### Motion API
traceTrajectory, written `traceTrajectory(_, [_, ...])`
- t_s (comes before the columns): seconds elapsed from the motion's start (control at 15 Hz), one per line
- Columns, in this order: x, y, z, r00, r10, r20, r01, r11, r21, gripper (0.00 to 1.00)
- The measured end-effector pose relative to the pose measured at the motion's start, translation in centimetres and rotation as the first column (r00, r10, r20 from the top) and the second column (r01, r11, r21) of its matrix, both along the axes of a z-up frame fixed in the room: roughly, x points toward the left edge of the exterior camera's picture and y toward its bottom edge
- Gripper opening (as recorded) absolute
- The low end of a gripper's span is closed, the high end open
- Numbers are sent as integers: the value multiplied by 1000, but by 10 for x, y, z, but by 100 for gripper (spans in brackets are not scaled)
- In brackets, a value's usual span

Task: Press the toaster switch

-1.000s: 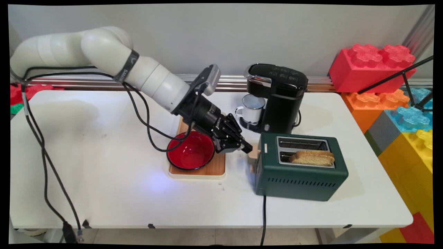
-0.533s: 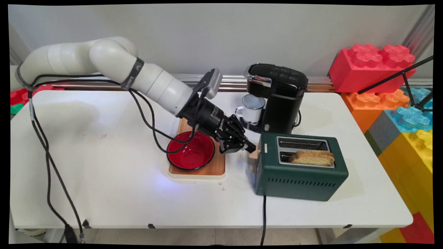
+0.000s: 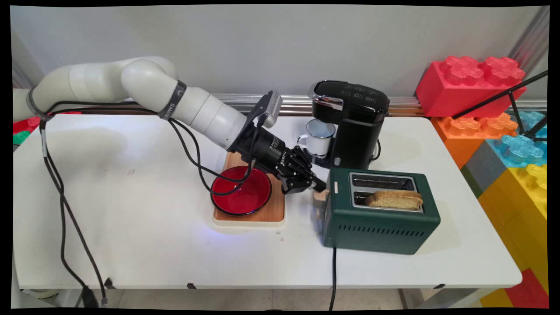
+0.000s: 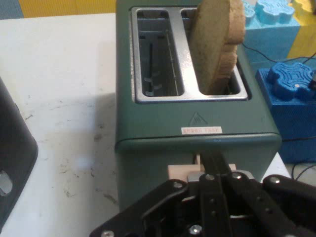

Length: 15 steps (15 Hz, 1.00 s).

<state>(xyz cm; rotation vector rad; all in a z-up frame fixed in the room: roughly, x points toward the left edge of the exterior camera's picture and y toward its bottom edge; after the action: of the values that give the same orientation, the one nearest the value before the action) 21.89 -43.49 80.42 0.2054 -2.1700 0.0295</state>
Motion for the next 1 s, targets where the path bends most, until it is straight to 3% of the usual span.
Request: traceTrajectory(1.0, [1,0,-34,1000,27,7,-27,999,27,0])
